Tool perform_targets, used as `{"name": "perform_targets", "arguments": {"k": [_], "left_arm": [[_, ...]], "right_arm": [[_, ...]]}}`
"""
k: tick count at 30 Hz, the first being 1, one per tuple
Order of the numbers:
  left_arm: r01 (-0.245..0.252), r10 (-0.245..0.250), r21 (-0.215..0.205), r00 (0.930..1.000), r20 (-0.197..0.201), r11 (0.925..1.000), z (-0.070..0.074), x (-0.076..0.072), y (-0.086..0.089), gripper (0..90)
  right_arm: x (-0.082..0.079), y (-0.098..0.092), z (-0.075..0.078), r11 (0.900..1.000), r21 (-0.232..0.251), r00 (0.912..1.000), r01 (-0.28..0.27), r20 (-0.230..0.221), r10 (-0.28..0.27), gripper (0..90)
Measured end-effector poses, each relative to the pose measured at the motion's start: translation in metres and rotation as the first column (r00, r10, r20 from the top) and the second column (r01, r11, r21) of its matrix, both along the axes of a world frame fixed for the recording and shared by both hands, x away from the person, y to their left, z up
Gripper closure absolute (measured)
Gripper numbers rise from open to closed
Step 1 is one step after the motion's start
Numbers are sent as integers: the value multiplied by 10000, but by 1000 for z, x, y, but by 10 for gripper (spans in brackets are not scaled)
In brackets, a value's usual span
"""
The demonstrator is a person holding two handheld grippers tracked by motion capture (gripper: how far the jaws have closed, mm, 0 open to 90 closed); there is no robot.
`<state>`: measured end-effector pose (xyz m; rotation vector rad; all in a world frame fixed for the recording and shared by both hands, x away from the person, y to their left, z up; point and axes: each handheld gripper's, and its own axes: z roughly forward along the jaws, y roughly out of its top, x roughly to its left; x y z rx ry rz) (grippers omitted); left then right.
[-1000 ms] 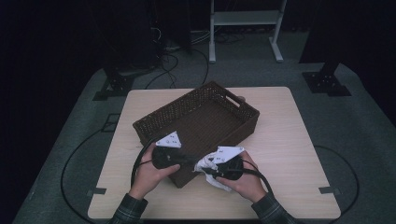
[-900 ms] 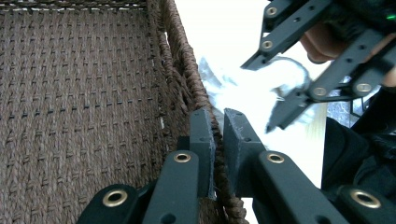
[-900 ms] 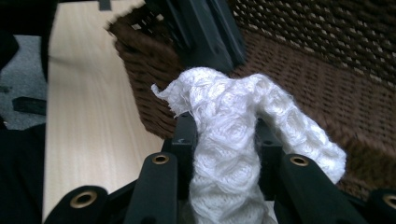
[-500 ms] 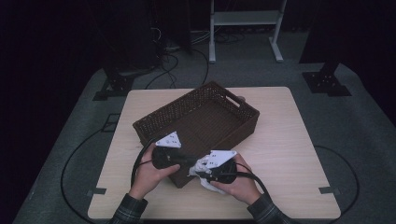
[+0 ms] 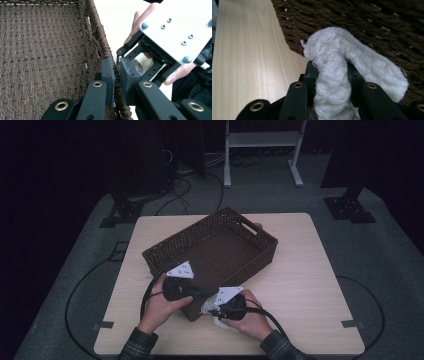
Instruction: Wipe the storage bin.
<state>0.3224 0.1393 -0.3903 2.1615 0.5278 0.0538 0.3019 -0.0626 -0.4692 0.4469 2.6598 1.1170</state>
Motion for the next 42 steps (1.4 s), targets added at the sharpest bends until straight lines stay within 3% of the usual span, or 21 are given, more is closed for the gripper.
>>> {"name": "perform_targets", "arguments": {"k": [5,9,13,18,21,30,33,42], "left_arm": [[-9,9,-10,10000,-7,10000,0,0,0,816],[37,-37,38,10000,-16,10000,0,0,1,815],[-33,32,-128,10000,-67,9999,-1,0,0,814],[30,-31,-36,10000,-31,10000,-1,1,1,813],[5,-5,-59,10000,-69,10000,-1,1,1,813],[9,-10,-74,10000,-85,10000,-1,1,1,813],[7,-7,-72,10000,-90,10000,-1,1,1,813],[12,-12,-83,10000,-79,10000,-1,1,1,812]], "right_arm": [[-2,5,-8,9992,-370,9998,-144,-131,140,686],[-6,8,-4,9989,-433,9998,-170,-79,166,686],[-11,9,6,9993,-178,9993,-319,213,323,686],[-17,9,22,9982,404,9985,-444,350,430,686],[-21,10,30,9969,520,9966,-588,605,556,685],[-38,15,52,9878,1114,9897,-1085,1059,967,685],[-38,16,53,9842,1265,9885,-1240,1021,1115,685],[-32,25,31,9902,652,9896,-1237,813,1182,687]]}}
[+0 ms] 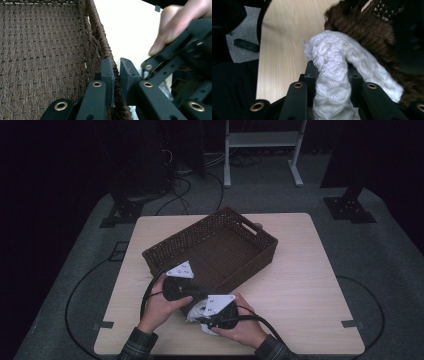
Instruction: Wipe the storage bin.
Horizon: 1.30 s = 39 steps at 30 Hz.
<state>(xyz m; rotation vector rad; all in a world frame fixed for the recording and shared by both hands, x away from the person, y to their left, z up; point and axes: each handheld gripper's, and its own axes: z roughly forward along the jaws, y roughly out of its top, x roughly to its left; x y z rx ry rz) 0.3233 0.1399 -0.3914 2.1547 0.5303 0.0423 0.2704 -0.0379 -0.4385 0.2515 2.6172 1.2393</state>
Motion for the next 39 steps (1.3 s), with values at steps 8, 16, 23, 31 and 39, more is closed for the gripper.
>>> {"name": "perform_targets", "arguments": {"k": [8,16,23,31,39], "left_arm": [[-6,6,3,10000,-28,10000,0,0,0,811],[3,-3,-58,10000,-3,10000,0,0,0,810],[-25,25,-62,10000,16,10000,0,-1,1,801],[-96,97,-163,9999,26,9998,3,-1,6,785],[-166,167,-218,9999,10,9996,9,-2,15,756]], "right_arm": [[6,5,-26,9984,-552,9988,142,-462,-167,687],[9,6,-41,9953,-960,9960,115,-868,-199,687],[8,2,-36,9959,-889,9957,136,-898,-216,686],[9,-9,-28,9969,-752,9961,248,-823,-310,685],[8,-34,-19,9959,-542,9937,727,-819,-770,685]]}}
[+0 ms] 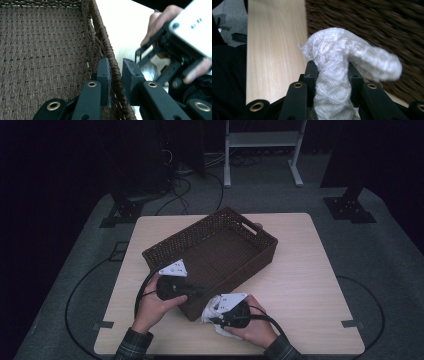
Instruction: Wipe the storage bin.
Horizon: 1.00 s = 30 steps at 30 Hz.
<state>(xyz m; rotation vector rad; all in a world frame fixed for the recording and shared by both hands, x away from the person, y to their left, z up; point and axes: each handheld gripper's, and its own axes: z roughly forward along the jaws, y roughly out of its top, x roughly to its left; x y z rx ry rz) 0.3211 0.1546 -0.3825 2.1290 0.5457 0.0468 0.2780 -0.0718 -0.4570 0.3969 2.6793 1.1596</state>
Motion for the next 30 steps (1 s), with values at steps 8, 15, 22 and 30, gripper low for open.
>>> {"name": "perform_targets", "arguments": {"k": [8,15,22,30], "left_arm": [[-158,161,-246,9998,138,9996,9,-2,17,788],[-428,432,-416,9990,90,9982,18,-6,39,898],[-962,963,-85,9952,177,9953,15,-19,64,898],[-1383,1383,-126,9904,28,9903,7,-23,81,897]], "right_arm": [[4,-45,5,9923,203,9925,1222,-11,-1222,684],[8,-84,4,9741,142,9741,2259,107,-2260,684],[8,-123,1,9472,78,9470,3206,168,-3207,684],[4,-157,1,9077,249,9080,4189,10,-4190,684]]}}
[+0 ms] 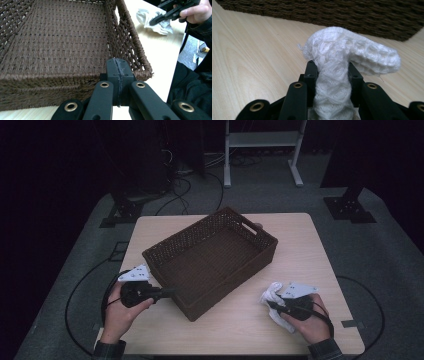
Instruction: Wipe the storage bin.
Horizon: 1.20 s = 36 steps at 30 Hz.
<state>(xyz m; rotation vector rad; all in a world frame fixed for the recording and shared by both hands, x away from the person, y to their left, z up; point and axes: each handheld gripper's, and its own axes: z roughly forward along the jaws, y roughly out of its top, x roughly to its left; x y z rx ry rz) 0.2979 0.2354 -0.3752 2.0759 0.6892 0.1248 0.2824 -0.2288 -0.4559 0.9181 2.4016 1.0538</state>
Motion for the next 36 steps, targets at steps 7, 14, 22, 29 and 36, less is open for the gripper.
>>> {"name": "perform_targets", "arguments": {"k": [7,14,22,29,36], "left_arm": [[40,-37,190,9999,-141,9998,-10,4,-8,896],[404,-404,59,9991,-90,9992,-11,4,-27,896],[1024,-1024,-10,9947,-93,9947,-12,10,-64,896],[1594,-1594,-9,9872,-103,9872,-12,20,-101,896],[1847,-1847,-16,9828,-72,9828,-13,29,-124,896]], "right_arm": [[-5,-16,1,9990,145,9991,423,70,-425,684],[-7,-20,1,9986,111,9986,513,102,-514,684],[-6,-25,0,9977,124,9977,673,88,-674,684],[-4,-31,1,9965,139,9964,827,178,-829,684],[-3,-34,1,9958,152,9957,905,205,-908,684]]}}
